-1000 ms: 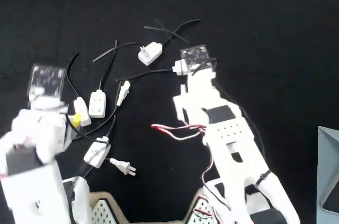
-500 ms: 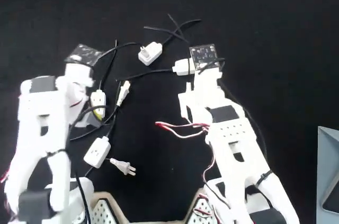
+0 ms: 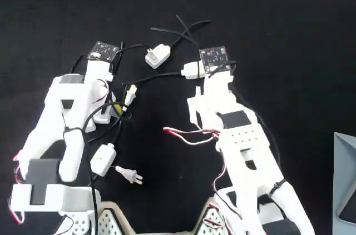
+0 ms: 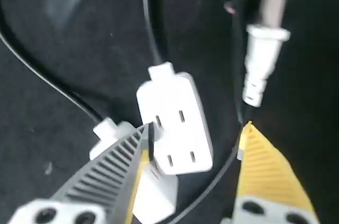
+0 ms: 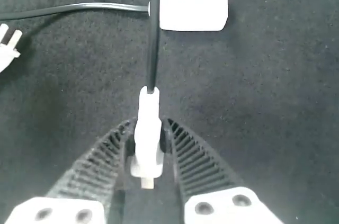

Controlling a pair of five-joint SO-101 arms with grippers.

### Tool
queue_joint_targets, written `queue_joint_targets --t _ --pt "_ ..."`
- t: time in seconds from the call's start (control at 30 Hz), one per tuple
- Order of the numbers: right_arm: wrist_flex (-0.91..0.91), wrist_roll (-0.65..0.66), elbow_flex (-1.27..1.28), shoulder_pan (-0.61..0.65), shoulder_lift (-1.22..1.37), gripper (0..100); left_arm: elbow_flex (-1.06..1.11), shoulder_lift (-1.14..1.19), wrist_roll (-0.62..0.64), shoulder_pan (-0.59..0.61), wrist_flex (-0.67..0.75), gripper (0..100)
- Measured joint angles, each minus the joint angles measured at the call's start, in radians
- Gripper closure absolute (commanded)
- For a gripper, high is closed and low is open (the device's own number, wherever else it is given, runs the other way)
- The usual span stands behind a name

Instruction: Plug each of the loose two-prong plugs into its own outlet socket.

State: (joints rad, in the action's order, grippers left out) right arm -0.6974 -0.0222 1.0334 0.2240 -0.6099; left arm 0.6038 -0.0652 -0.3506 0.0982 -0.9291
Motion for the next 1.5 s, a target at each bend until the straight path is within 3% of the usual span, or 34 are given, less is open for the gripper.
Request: queue_joint_targets --t 0.23,0.53,0.67,0.9,1.07,1.3,1.5 --pt "0.0 0.0 0.0 0.0 0.0 98.7 -0.011 0.1 0.006 -0.002 0.077 85" --pt "0.0 0.0 0.003 0.0 0.0 98.7 -0.012 0.106 0.006 -0.005 0.08 86" --pt "0.0 0.0 0.021 0.0 -0.002 98.7 -0.026 0.106 0.006 -0.005 0.075 94" --pt "0.003 0.0 0.023 0.0 -0.002 98.7 -0.15 0.098 -0.095 -0.005 -0.095 97" --pt "0.003 0.0 0.023 0.0 -0.002 98.7 -0.176 -0.043 -0.103 -0.021 -0.198 97" --pt "0.003 0.0 0.023 0.0 -0.002 98.7 -0.035 -0.301 -0.103 -0.183 -0.219 97" --pt "0.003 0.0 0.023 0.0 -0.002 98.7 0.175 -0.328 -0.087 -0.316 -0.009 94"
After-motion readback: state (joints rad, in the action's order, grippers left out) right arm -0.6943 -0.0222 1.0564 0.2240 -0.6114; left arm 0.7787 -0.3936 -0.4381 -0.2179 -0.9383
